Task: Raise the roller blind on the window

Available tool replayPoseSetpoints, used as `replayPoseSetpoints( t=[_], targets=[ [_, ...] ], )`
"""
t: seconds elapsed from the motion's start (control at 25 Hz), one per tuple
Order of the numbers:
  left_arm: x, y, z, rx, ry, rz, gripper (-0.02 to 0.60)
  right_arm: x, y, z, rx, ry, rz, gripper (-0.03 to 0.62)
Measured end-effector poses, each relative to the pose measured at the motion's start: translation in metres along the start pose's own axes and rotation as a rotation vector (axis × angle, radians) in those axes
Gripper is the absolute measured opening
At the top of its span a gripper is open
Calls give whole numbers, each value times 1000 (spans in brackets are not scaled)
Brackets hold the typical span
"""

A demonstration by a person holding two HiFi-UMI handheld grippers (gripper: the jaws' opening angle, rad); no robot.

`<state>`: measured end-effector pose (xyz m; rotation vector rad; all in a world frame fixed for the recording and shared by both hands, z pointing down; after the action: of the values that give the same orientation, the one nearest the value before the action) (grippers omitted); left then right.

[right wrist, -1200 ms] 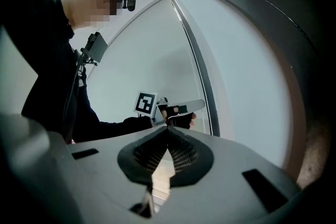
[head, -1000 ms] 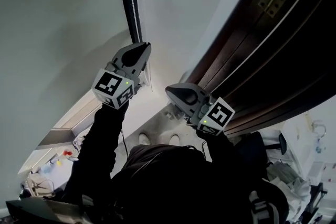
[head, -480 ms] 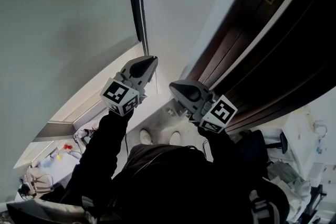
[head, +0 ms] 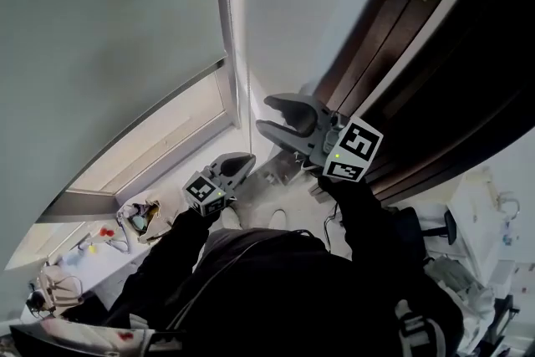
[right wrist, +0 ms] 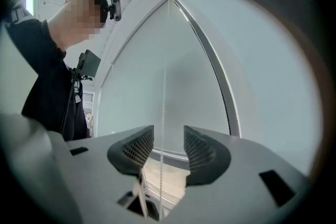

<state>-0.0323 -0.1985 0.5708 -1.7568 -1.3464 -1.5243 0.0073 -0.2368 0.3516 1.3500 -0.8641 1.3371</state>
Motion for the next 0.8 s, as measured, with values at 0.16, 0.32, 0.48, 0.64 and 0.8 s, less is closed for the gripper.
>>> replayPoseSetpoints(
  t=[0.16,0.32,0.48,0.64,0.8],
  targets=[
    [15,-13,15,26,23,37,6,-27,13,-8,-98,-27,19,173],
    [19,-23,19,13,34,45,6,-50,23,-19,-180,-65,12,138],
    [19,-29,13,-1,44,47,6,-61,32,-25,-241,-98,-22,71],
    [20,-34,11,-15,49,52,6,-68,33,-32,-270,-122,-49,18],
    [20,-36,7,-30,54,47,6,-68,36,-30,-278,-114,-82,8]
  ],
)
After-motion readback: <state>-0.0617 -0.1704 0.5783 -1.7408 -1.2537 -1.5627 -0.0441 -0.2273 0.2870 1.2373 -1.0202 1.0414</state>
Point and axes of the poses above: the fingertips, and each gripper's own axes: y forward along the fingers, z to its right, x out of its underside, the point moved 2 cm from there along -y, backward along the fingers, and after that the axes turned 14 degrees about -z, right-handed, at the moved point
